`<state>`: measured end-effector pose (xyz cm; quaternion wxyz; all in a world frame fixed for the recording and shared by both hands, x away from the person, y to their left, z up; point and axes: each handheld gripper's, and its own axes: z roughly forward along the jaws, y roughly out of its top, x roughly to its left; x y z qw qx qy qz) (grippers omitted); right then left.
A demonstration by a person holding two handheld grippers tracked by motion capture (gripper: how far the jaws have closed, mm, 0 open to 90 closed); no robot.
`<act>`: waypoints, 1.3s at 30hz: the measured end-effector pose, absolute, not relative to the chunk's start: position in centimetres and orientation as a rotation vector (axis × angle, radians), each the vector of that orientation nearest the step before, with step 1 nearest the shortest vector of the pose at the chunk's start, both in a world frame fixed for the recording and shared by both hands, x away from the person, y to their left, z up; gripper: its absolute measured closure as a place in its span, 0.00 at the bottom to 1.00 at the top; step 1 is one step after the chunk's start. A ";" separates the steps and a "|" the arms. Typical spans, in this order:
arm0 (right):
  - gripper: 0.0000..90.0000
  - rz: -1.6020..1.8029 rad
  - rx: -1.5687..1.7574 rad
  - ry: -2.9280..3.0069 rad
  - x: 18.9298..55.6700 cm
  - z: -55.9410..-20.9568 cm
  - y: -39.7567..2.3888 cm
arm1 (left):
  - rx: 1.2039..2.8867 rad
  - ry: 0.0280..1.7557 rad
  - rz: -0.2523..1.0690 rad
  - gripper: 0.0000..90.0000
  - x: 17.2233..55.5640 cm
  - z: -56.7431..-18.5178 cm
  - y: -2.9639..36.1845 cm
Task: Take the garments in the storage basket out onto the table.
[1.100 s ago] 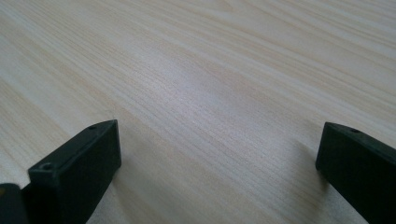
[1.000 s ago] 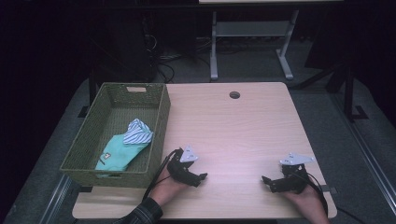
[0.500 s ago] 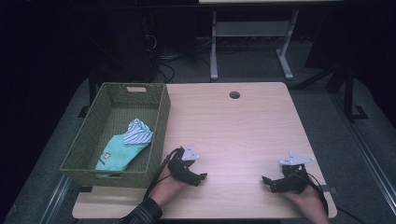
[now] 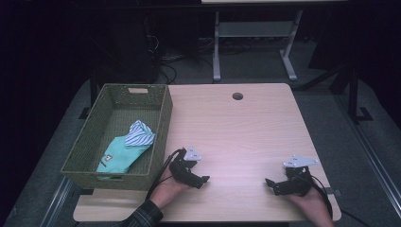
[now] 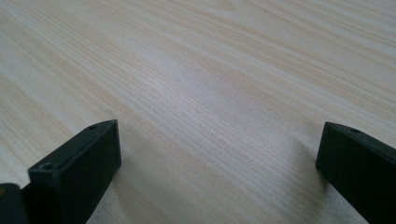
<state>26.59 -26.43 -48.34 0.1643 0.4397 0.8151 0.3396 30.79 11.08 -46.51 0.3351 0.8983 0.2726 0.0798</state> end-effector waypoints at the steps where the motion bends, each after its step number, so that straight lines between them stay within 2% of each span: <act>1: 0.00 0.968 1.252 2.323 26.6 -48.3 -26.4 | 2.352 0.706 0.213 0.15 30.8 -46.4 11.0; 39: 0.00 0.969 1.254 2.322 26.6 -48.3 -26.4 | 2.357 0.678 0.236 0.15 31.3 -43.5 10.9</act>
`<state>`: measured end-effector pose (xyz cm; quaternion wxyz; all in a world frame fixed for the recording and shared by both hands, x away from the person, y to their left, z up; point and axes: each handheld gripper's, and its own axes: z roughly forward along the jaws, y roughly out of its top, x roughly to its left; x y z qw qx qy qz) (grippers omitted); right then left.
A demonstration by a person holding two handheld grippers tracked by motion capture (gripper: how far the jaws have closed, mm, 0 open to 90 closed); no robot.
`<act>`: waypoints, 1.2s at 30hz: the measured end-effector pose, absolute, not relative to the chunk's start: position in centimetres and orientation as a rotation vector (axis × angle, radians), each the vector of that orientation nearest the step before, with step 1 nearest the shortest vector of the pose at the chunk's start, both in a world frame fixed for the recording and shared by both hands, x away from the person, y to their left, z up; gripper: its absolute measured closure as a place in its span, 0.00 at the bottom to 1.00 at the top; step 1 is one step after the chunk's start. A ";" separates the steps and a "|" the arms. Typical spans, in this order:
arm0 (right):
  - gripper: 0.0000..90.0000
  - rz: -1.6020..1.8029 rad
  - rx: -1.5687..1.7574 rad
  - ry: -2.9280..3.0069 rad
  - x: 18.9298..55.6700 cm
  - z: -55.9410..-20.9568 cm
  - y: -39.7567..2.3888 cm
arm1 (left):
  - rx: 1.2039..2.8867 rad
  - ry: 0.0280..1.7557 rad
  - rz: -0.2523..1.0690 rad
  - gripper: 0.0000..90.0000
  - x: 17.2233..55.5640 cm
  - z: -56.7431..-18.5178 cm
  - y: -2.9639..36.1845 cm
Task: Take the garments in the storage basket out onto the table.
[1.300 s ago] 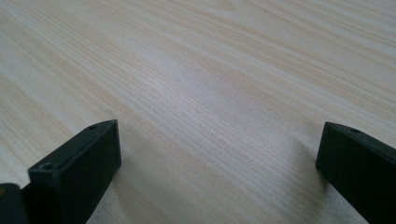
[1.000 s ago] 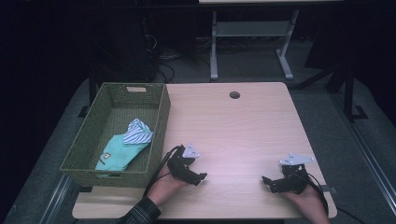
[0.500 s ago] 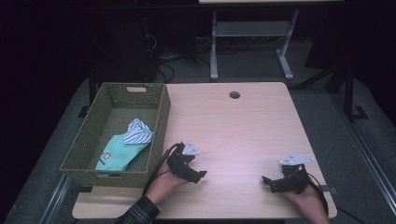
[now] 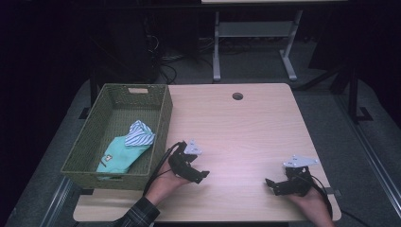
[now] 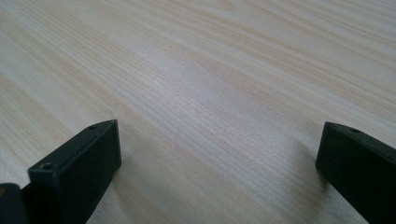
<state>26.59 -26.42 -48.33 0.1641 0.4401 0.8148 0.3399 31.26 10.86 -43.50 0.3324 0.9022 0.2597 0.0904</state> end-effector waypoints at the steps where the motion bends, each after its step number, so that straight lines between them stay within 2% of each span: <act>1: 0.00 0.969 1.254 2.322 26.6 -48.3 -26.4 | 2.358 0.676 0.235 0.15 31.3 -43.4 10.9; 36: 0.00 0.972 1.252 2.325 26.6 -48.3 -26.4 | 2.347 0.649 0.195 0.15 31.8 -39.5 10.9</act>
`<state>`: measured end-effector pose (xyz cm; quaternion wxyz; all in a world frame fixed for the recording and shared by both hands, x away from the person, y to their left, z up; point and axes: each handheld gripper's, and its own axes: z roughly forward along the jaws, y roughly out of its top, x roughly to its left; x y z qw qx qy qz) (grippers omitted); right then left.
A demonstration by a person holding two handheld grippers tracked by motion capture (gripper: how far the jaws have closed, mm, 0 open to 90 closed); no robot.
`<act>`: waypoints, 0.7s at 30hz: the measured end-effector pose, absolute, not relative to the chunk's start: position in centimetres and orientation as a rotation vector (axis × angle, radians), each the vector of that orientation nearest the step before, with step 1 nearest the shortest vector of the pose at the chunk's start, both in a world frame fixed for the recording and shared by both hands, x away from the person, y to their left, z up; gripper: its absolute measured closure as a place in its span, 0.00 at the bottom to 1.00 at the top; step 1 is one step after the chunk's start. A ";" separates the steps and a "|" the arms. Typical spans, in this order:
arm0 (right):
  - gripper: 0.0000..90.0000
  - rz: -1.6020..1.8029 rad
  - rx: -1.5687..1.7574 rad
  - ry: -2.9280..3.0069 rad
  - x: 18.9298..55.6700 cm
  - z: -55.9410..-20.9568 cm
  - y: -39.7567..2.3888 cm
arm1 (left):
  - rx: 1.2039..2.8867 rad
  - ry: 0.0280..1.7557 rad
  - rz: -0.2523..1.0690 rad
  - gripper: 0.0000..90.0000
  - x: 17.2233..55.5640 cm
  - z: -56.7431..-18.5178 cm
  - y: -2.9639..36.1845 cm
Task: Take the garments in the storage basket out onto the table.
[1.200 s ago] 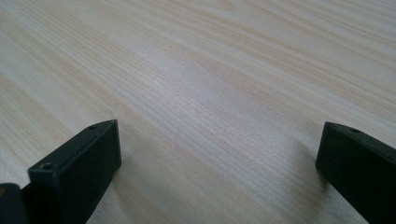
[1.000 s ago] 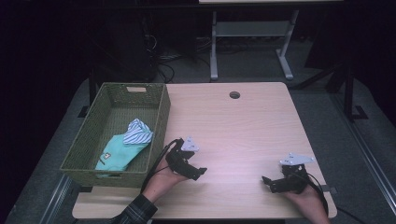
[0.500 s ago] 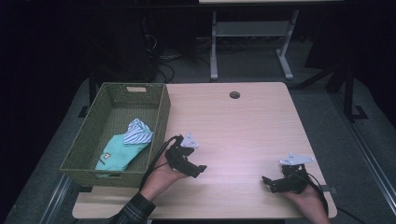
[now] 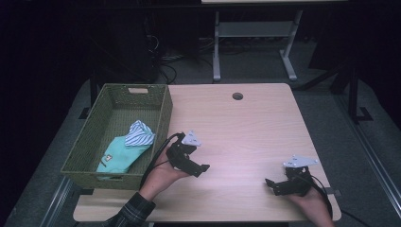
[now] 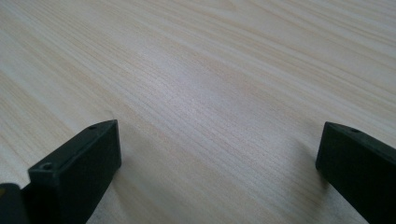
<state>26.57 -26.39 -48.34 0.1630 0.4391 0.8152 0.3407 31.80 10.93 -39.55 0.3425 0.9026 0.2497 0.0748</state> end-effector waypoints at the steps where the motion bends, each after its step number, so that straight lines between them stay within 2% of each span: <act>1: 0.00 0.971 1.253 2.325 26.6 -48.3 -26.4 | 2.347 0.650 0.195 0.15 31.8 -39.4 10.9; 21: 0.00 0.973 1.253 2.328 26.6 -48.3 -26.4 | 2.331 0.623 0.179 0.15 32.5 -36.9 11.6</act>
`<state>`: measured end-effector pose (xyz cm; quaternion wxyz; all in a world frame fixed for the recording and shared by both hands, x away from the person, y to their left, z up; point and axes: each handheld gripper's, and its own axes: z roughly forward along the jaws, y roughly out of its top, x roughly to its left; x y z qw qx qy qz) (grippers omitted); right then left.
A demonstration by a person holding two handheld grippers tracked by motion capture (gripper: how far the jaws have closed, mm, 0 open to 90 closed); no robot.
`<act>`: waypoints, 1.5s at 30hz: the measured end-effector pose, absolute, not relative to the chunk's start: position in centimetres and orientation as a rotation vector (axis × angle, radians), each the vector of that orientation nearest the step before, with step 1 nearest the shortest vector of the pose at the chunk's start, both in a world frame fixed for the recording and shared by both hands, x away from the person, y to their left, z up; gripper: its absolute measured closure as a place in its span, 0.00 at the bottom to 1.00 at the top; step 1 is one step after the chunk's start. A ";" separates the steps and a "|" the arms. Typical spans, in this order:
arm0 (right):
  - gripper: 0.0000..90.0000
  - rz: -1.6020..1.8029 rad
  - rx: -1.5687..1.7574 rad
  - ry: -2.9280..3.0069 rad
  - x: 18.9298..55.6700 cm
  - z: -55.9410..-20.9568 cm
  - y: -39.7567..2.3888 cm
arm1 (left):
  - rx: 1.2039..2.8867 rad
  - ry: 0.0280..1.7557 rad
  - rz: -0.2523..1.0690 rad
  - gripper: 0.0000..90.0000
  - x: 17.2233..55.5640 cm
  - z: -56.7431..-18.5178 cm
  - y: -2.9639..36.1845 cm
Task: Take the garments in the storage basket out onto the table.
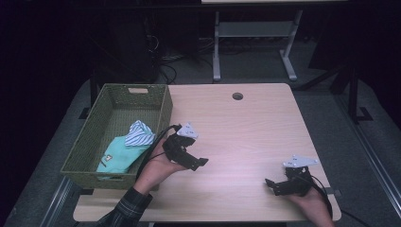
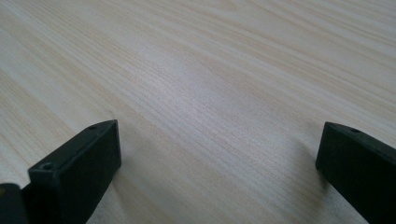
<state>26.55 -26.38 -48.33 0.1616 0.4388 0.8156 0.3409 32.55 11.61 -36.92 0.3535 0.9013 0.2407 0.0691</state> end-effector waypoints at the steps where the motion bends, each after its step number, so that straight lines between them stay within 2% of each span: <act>1: 0.00 0.974 1.252 2.328 26.6 -48.3 -26.4 | 2.332 0.628 0.172 0.15 32.6 -36.8 11.6; 13: 0.00 0.976 1.240 2.329 26.6 -48.3 -26.4 | 2.330 0.618 0.175 0.15 32.9 -35.7 12.5; 45: 0.00 0.976 1.236 2.333 26.6 -48.3 -26.4 | 2.236 0.725 0.265 0.21 33.5 -32.8 19.5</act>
